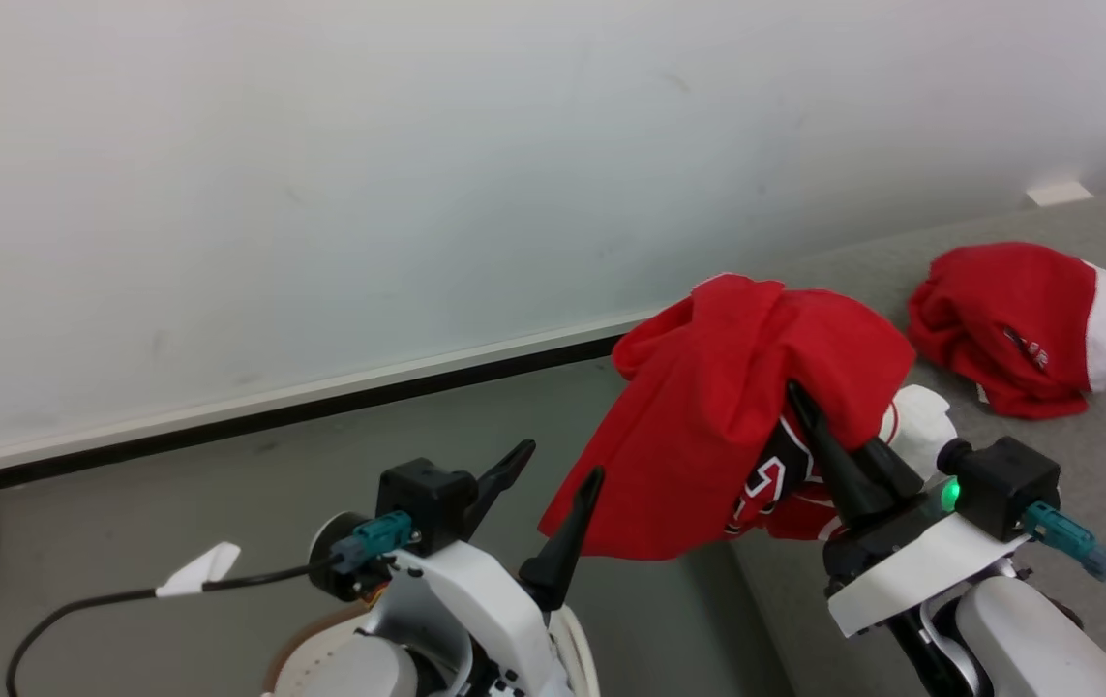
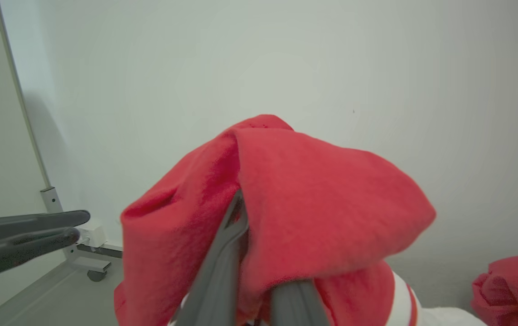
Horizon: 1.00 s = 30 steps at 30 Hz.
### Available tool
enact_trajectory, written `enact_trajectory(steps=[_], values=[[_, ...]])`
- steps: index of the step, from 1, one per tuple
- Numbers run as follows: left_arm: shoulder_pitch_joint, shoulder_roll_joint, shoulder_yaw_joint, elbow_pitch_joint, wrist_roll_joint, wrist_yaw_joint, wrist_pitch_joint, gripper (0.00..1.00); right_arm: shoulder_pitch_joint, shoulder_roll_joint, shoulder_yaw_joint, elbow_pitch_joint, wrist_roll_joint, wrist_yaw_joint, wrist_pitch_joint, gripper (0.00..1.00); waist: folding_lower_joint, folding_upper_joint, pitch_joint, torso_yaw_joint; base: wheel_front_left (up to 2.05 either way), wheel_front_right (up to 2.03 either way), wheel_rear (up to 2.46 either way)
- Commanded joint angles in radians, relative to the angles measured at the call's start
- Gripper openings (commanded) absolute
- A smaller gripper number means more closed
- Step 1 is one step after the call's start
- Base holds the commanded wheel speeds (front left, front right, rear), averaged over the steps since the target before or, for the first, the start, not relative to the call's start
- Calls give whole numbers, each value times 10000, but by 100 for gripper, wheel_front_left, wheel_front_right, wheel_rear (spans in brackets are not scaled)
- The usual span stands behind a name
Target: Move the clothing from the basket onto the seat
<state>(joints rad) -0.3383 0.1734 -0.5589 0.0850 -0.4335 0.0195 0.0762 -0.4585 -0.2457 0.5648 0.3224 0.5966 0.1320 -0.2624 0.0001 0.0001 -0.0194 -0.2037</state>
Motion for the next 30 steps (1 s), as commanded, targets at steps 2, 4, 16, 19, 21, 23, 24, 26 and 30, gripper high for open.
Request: enact_trajectory(steps=[2, 4, 16, 19, 21, 23, 24, 26, 30], values=[[-49, -5, -69, -69, 41, -32, -104, 100, 172, -193, -251, -136, -135, -24, -35, 0, -1, -1, 461, -970, 0, 0, 0], [-110, -46, -143, -94, 74, -68, -97, 100, 234, -303, -489, -210, -187, -24, -37, 0, -1, -1, 644, -1300, 0, 0, 0], [-1206, 7, -746, -340, 652, -588, -122, 100, -1652, -1340, -3283, 295, -279, -26, -34, 0, -1, -1, 3014, -1029, 0, 0, 0], [-1682, -56, -978, -429, 815, -840, -177, 100, -2729, -1786, -4116, 854, -307, -24, 141, 0, -1, -1, 3737, -513, 0, 0, 0], [-1960, -70, -1137, -463, 870, -1003, -205, 100, -3452, -2038, -4798, 1346, -473, -26, 274, 0, -1, -1, 4160, -197, 0, 0, 0], [-2235, -164, -1350, -553, 874, -1127, -173, 100, -4190, -2357, -5766, 1914, -817, -26, 339, 0, -1, -1, 4598, 153, 0, 0, 0], [-2377, -158, -1439, -581, 900, -1181, -205, 100, -4530, -2418, -6236, 2275, -1047, -24, 337, 0, -1, -1, 4762, 303, 0, 0, 0], [-2608, -194, -1637, -616, 913, -1256, -200, 100, -5162, -2585, -7230, 3084, -1574, -24, 301, 0, -1, -1, 5066, 633, 0, 0, 0], [-2993, -388, -2091, -698, 833, -1378, -262, 100, -5858, -2749, -8889, 4808, -2895, -26, 158, 0, -1, -1, 5384, 1082, 0, 0, 0]])
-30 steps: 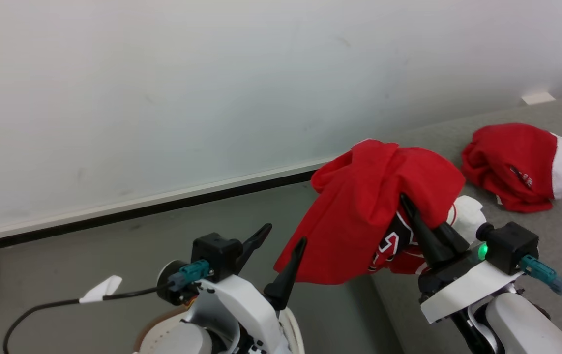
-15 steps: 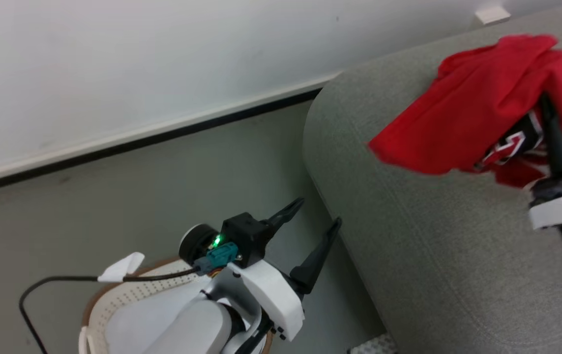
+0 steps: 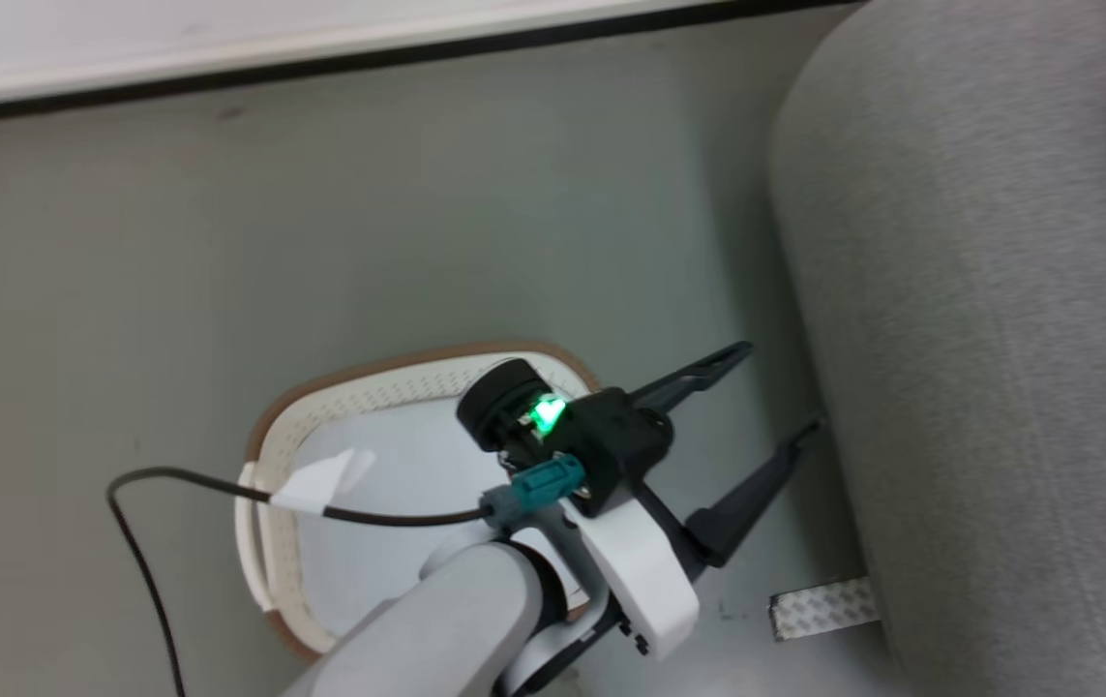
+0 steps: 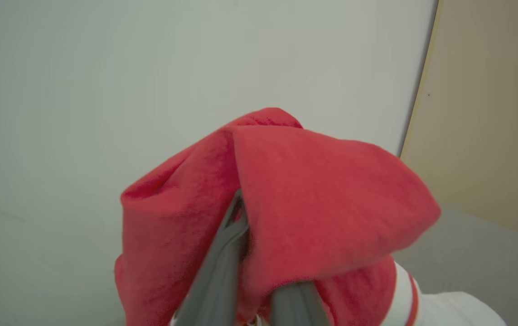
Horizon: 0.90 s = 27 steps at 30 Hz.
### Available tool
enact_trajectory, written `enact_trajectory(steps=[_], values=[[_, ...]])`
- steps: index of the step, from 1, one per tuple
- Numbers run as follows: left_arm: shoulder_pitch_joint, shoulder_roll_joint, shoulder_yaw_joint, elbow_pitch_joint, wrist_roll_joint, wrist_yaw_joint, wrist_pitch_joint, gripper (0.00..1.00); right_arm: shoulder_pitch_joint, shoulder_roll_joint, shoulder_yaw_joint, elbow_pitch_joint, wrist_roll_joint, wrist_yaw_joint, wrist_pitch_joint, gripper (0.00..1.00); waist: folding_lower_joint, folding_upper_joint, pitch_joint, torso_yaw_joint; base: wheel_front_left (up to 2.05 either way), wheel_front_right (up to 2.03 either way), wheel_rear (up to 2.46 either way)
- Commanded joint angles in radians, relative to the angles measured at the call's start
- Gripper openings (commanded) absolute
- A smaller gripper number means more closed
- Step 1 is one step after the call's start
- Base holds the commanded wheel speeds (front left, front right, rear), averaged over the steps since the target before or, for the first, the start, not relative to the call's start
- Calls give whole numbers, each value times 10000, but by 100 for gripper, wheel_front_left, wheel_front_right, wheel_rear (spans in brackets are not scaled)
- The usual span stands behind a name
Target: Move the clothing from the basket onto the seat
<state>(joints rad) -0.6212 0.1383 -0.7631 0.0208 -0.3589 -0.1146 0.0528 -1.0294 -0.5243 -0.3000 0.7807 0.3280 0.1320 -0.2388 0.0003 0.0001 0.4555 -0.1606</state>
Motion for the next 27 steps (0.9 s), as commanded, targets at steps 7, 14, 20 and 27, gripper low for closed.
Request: enact_trajectory(steps=[7, 14, 20, 27], values=[[-500, -113, -505, -293, -206, -104, -119, 100, -68, 1167, -2759, 1553, -2184, -24, -272, 100, -3, -1, 825, 540, 0, 0, 0], [-343, 152, -257, -199, -461, 3, -270, 100, 1327, 2784, -2682, -261, -2647, -24, -265, 100, -3, -1, 370, 36, 0, 0, 0], [253, 274, 182, 112, -793, 373, -724, 100, 3510, 3639, -1535, -2411, -2186, -24, -267, 100, -3, -1, -643, -130, 0, 0, 0], [1335, 480, 672, 815, -1228, 905, -1500, 100, 6146, 4076, -114, -4376, -2015, -24, -254, 100, -3, -1, -2320, 192, 0, 0, 0]])
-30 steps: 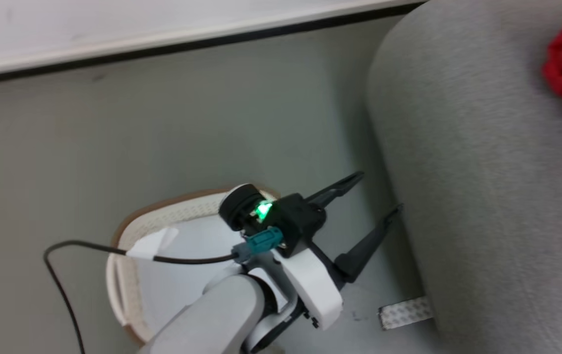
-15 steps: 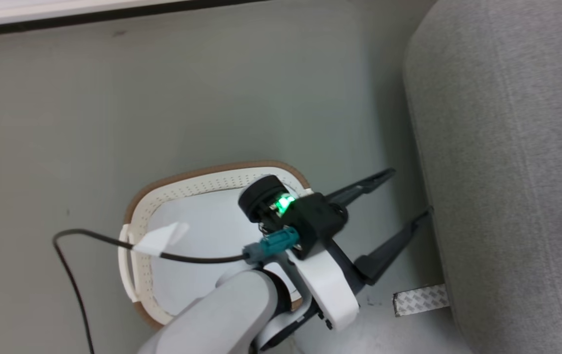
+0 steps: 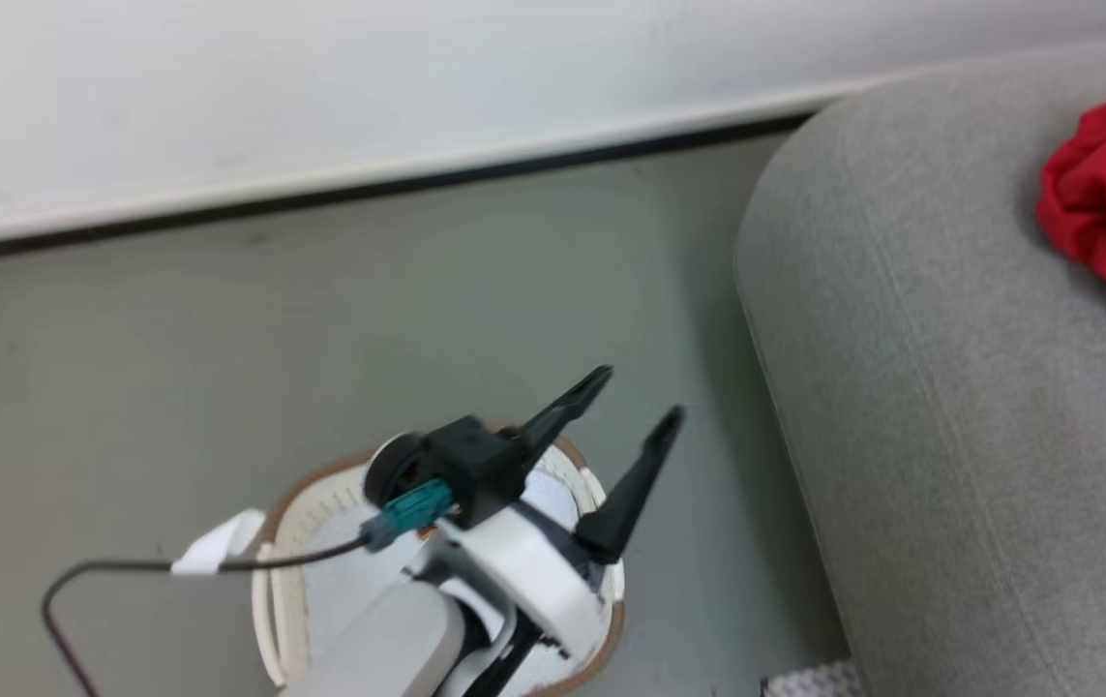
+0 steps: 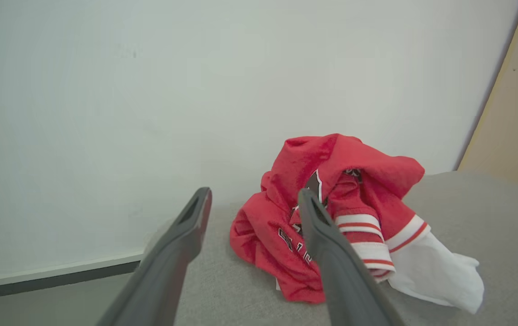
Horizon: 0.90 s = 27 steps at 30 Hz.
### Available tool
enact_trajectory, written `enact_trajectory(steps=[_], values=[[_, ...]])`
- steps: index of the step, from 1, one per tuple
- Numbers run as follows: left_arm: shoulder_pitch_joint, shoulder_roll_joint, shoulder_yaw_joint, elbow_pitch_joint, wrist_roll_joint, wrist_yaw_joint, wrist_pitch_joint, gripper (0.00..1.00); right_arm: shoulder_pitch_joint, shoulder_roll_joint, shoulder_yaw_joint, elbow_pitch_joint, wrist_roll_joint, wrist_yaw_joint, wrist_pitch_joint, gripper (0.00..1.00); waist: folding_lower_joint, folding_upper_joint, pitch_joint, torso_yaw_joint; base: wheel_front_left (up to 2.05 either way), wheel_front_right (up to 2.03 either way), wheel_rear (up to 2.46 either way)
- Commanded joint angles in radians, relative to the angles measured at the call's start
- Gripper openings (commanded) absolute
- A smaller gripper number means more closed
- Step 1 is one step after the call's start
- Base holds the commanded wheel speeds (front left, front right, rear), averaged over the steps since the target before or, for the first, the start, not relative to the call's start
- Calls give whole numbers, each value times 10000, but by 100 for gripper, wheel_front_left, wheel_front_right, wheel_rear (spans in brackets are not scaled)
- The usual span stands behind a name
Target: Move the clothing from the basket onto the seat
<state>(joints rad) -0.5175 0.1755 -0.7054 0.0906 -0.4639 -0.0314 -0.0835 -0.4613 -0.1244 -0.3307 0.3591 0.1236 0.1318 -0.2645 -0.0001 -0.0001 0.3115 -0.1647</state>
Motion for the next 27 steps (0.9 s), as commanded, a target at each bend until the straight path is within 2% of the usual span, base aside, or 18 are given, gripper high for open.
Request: enact_trajectory(steps=[1, 9, 16, 22, 27], values=[[459, 138, 158, 223, -240, 147, -282, 100, 831, 115, 432, -374, -29, -22, 3, 100, 1, 1, -1116, 329, 0, 0, 0], [2077, 438, 908, 984, -705, 921, -1235, 100, 3306, 447, 1800, -1520, -85, -22, 2, 100, 1, 1, -2826, 1197, 0, 0, 0], [3167, 717, 1589, 1561, -788, 1432, -1712, 100, 4562, 595, 2576, -1922, -19, -24, 2, 100, 1, 1, -3417, 1784, 0, 0, 0], [3921, 718, 2308, 1954, -479, 1329, -1806, 100, 5225, 684, 2834, -1979, -322, -24, 2, 100, 1, 1, -3752, 2233, 0, 0, 0], [4530, 558, 3118, 2136, 149, 902, -1807, 100, 5487, 727, 2945, -1690, -499, -24, 2, 100, 1, 1, -3886, 2359, 0, 0, 0]])
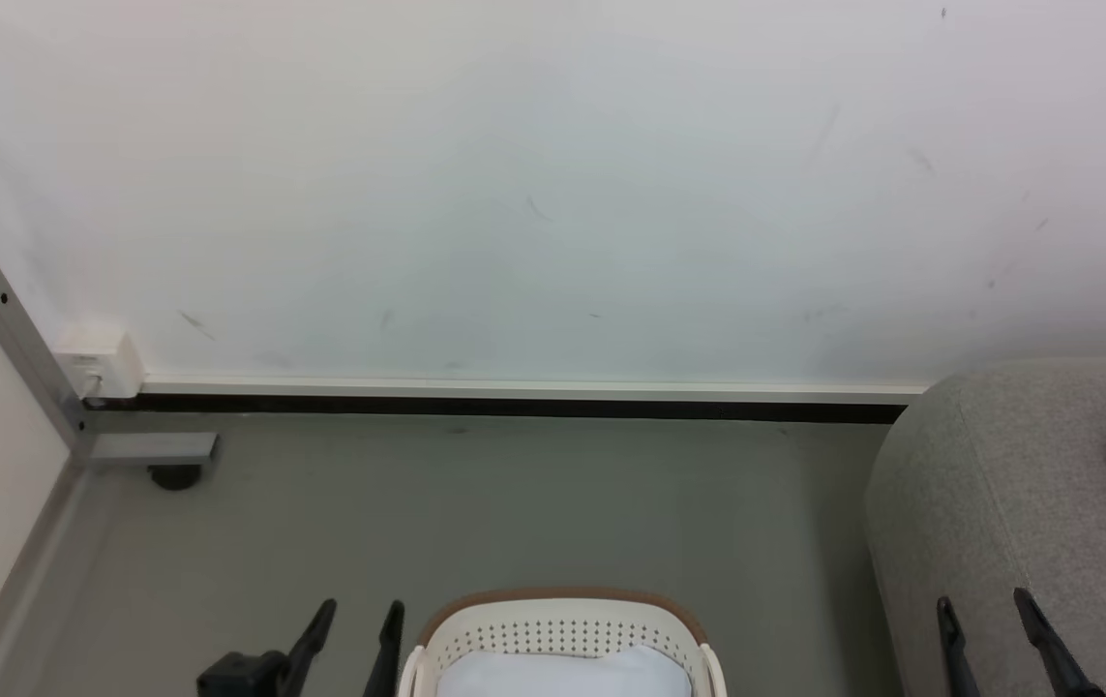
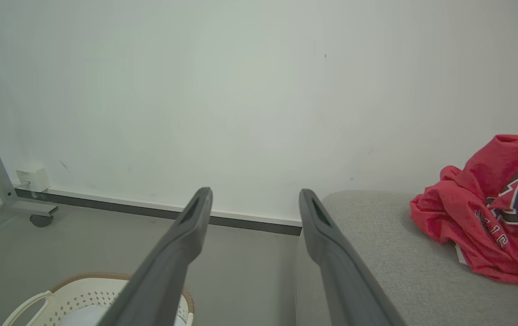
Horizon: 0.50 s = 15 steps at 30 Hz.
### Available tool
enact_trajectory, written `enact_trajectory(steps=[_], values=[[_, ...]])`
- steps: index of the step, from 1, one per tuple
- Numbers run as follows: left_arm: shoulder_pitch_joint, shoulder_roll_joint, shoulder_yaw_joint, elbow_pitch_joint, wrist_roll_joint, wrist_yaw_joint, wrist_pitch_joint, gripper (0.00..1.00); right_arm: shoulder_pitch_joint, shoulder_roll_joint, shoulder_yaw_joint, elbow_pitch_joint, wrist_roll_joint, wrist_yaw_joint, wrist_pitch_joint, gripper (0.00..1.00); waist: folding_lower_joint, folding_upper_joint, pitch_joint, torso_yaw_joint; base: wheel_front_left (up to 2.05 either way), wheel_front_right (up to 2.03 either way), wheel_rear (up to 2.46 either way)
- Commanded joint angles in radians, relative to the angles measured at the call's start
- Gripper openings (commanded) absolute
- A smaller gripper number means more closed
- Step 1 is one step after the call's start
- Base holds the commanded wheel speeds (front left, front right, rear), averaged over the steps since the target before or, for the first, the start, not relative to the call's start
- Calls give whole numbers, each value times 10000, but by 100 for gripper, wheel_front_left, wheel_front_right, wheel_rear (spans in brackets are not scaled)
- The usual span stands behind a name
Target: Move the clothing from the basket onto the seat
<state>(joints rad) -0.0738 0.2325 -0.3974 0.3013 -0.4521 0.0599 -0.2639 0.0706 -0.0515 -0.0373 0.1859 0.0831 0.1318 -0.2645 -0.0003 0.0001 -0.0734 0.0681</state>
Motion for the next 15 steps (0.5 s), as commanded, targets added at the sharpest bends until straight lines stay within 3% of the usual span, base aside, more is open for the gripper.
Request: enact_trajectory(steps=[1, 15], values=[[192, -85, 232, 73, 172, -96, -4, 100, 183, 3, 60, 112, -63, -24, 2, 100, 3, -1, -56, 43, 0, 0, 0], [796, -1042, 2172, 482, 1677, -976, -7, 100, 127, 2, 221, 643, 194, -24, 2, 100, 3, -1, -125, 57, 0, 0, 0]])
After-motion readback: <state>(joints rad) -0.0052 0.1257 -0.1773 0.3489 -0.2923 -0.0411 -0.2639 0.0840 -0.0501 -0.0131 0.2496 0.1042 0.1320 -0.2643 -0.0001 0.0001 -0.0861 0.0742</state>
